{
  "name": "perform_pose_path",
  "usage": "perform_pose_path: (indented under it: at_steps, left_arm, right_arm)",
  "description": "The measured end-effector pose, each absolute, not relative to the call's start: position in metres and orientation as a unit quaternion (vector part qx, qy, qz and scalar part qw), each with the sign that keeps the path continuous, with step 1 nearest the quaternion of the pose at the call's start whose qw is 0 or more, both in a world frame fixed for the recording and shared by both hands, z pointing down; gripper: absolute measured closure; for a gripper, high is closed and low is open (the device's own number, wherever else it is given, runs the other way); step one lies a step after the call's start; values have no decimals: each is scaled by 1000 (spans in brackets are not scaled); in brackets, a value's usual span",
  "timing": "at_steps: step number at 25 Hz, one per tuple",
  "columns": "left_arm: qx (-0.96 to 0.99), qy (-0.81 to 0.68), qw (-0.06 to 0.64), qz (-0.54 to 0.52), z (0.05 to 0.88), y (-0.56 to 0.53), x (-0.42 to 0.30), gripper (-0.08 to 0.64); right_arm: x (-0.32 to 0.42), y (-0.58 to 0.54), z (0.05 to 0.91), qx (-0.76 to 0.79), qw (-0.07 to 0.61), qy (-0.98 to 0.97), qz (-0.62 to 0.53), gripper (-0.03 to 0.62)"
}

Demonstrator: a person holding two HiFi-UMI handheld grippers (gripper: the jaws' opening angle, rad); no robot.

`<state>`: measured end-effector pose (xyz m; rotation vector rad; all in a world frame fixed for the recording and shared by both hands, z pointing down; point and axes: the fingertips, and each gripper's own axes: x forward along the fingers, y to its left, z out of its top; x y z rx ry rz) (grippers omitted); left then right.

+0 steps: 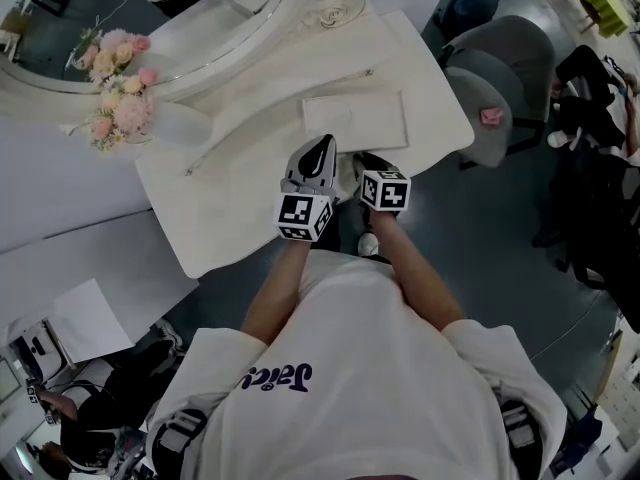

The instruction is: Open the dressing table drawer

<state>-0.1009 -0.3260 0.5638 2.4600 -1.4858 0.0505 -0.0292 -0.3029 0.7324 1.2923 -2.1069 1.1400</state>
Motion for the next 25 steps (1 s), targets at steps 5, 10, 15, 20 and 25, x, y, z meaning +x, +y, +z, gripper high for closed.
perform_pose_path:
  at_steps: [5, 10, 15, 20, 25]
  left_arm:
    - [847, -515, 132, 18, 563, -323, -99, 546]
    - [846, -517, 130, 18, 561, -317, -97, 546]
    - [842, -522, 132, 18, 563, -308, -97, 546]
    - [841, -524, 133, 19, 564, -295, -96, 546]
    - [840, -526, 132, 19, 564, -284, -95, 546]
  right_arm:
    - [-29, -301, 732, 461, 211, -758, 410, 525]
    - [-28, -294, 732, 458, 211, -760, 410, 526]
    - [-27, -286, 732, 456, 210, -760, 412, 526]
    - [-25, -274, 732, 455, 211, -762, 410, 526]
    - [-25, -263, 732, 453, 210, -764, 408, 526]
